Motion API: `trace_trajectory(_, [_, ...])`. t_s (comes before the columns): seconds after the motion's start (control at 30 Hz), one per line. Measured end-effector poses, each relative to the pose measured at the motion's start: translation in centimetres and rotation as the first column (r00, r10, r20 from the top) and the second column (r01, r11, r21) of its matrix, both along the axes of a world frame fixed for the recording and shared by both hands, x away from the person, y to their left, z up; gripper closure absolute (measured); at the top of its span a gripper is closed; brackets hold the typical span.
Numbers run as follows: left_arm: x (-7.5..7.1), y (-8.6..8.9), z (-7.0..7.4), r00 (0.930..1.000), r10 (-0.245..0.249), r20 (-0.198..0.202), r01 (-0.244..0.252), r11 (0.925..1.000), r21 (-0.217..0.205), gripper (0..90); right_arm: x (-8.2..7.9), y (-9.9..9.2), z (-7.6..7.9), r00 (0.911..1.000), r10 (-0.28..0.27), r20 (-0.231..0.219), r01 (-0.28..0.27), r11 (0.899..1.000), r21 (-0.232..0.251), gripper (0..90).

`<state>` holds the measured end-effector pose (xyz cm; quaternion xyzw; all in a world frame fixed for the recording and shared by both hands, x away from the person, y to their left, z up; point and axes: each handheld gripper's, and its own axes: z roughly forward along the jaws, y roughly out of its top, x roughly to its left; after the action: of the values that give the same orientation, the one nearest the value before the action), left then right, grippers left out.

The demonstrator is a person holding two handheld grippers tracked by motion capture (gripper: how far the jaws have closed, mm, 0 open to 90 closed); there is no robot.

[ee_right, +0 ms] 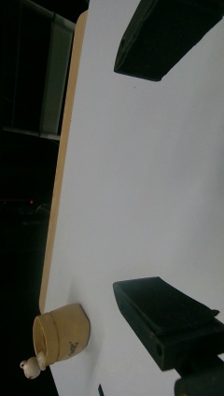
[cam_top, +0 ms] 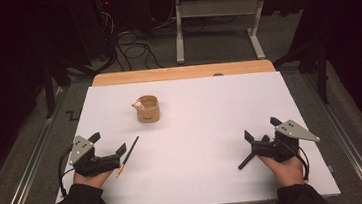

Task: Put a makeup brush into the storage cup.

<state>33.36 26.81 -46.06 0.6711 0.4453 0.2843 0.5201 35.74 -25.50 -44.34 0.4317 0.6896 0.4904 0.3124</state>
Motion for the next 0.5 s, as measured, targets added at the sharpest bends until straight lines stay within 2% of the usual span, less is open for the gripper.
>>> trace_trajectory(0.5, [0.08,0.20,-0.09,1.0000,0.006,-0.007,-0.006,1.0000,-0.007,0.4,0.01,0.01,-0.03,0.9999,-0.012,-0.002,0.012,1.000,0.004,0.5])
